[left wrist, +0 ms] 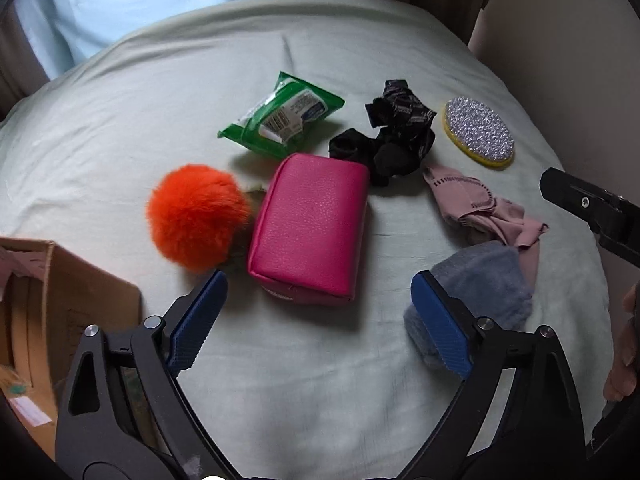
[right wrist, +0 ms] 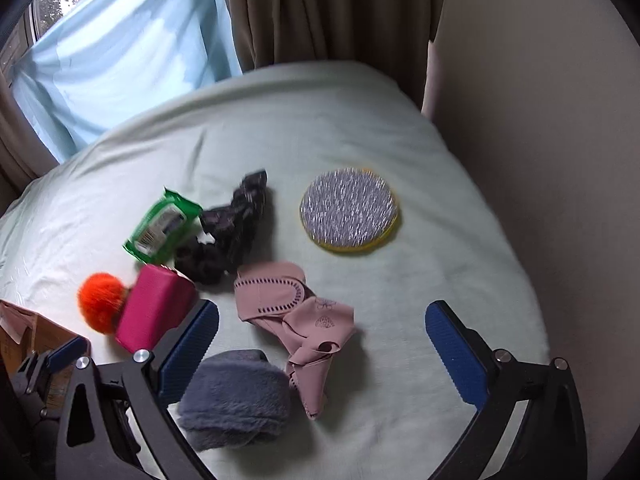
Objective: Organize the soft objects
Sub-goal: 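Lower the left tool onto the pink pouch while the right tool approaches the pink sock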
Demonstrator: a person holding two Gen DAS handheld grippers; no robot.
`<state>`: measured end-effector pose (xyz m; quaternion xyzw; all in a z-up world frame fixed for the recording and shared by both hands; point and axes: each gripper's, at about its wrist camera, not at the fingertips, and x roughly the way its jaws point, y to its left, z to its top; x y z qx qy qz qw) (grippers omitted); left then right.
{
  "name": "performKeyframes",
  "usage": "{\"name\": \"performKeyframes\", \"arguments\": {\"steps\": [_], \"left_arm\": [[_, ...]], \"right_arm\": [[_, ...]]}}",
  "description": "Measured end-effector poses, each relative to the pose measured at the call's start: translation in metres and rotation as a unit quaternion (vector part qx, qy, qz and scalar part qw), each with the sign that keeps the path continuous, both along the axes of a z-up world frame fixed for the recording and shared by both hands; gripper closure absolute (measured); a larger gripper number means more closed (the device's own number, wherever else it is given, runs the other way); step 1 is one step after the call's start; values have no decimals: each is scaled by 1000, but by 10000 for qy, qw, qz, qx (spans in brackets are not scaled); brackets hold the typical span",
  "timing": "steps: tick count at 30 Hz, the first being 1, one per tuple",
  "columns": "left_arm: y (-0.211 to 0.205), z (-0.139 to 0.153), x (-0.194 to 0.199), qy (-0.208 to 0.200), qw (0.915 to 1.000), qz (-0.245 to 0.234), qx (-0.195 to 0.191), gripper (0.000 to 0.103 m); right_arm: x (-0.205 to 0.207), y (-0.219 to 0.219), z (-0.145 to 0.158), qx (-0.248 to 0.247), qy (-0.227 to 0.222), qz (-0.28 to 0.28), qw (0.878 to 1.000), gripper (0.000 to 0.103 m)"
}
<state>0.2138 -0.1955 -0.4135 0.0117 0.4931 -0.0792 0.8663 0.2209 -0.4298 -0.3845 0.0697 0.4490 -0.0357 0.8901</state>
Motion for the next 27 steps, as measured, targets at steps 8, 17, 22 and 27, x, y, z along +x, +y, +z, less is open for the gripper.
{"name": "performKeyframes", "arguments": {"steps": [8, 17, 22, 27], "left_arm": [[-11, -42, 26, 107, 9996, -86, 235, 19], [-24, -48, 48, -68, 9984, -296, 481, 19], [-30, -54, 67, -27, 9968, -563, 567, 19], [-41, -63, 86, 37, 9950, -806, 596, 20]], "right_arm": [[23, 4, -44, 42, 346, 208, 9992, 0], [49, 7, -69, 110, 583, 313, 9977, 8], [55, 8, -74, 160, 661, 384, 9969, 17], [60, 16, -80, 237, 750, 605, 9951, 35]]}}
